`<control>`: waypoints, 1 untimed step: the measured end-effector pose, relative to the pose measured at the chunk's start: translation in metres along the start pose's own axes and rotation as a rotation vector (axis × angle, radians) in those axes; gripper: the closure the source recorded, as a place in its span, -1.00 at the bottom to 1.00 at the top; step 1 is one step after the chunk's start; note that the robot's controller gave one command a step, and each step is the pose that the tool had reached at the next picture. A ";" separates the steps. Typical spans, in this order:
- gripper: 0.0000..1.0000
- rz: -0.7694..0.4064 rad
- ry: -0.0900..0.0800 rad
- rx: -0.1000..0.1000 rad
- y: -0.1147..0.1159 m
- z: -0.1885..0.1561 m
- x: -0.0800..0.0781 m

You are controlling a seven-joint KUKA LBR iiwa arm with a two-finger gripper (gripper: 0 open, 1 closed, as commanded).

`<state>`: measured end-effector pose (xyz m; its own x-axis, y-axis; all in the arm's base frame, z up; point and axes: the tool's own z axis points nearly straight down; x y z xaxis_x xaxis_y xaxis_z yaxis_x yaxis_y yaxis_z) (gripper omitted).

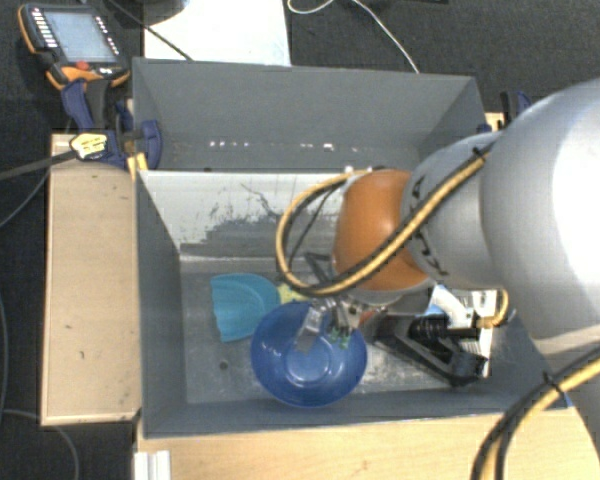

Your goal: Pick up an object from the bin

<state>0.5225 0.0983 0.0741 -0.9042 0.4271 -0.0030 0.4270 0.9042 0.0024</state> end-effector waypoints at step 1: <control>1.00 0.003 0.000 0.000 0.000 0.000 0.000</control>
Offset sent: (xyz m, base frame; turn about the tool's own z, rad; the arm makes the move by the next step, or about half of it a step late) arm 0.0000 0.0000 0.0000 0.0000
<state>0.5225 0.0984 0.0740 -0.9031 0.4295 -0.0030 0.4295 0.9031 0.0025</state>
